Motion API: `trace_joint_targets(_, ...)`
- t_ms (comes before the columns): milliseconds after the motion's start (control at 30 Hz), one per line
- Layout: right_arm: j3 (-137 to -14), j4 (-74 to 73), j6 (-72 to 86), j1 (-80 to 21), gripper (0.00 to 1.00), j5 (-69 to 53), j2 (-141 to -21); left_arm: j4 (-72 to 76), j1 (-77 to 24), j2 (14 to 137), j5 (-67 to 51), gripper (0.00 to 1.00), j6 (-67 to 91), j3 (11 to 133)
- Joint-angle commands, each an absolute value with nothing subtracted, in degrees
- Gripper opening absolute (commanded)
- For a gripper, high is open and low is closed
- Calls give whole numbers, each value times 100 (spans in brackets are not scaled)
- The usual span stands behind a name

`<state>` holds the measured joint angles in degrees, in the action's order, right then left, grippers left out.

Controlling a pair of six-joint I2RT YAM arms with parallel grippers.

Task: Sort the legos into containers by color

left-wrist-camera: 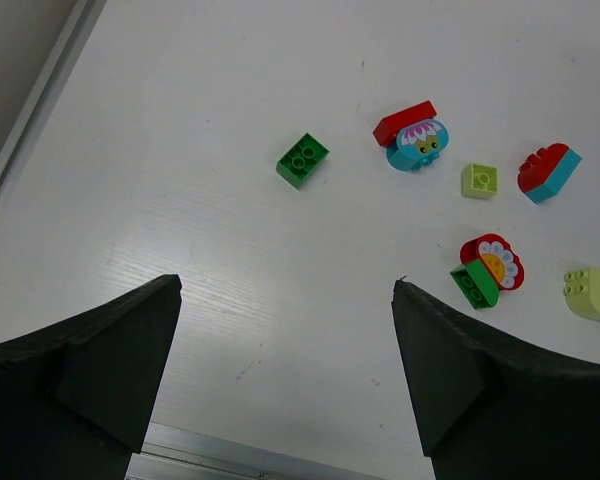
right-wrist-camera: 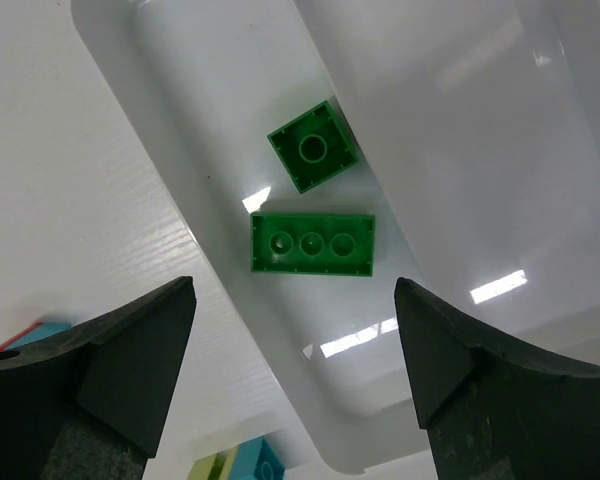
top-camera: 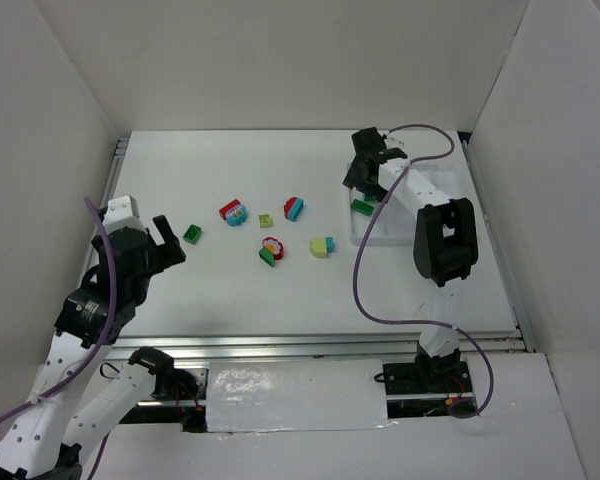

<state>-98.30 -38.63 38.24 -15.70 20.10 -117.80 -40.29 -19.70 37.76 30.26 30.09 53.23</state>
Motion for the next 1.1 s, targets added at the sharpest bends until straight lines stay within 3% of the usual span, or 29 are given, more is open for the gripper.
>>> trace_joint_targets(0,-9879,-3841,3797,-1538,89,2057,-11567,-3894,-1995,3709,3191,100,2980,5397)
trace_joint_targets(167,-9967,-3964,3718,-1599,93,1943,-11391,-3920,-1995,3770,3269,100,3015,5405)
trace_joint_targets(400,-9509,-3683,3402,-2776,93,2039,-10381,-4245,-1951,4253,3656,100,3269,5590)
trace_joint_targets(667,-9309,-3350,1673,-4173,92,37,-10564,-4263,-1828,4334,3692,100,3288,5590)
trace_joint_targets(867,-9228,-3226,1038,-4781,92,79,-11090,-4166,-1828,4324,3463,100,3182,5537)
trace_joint_targets(1067,-9457,-3033,624,-4781,93,35,-11653,-4105,-1828,4395,3270,99,3076,5528)
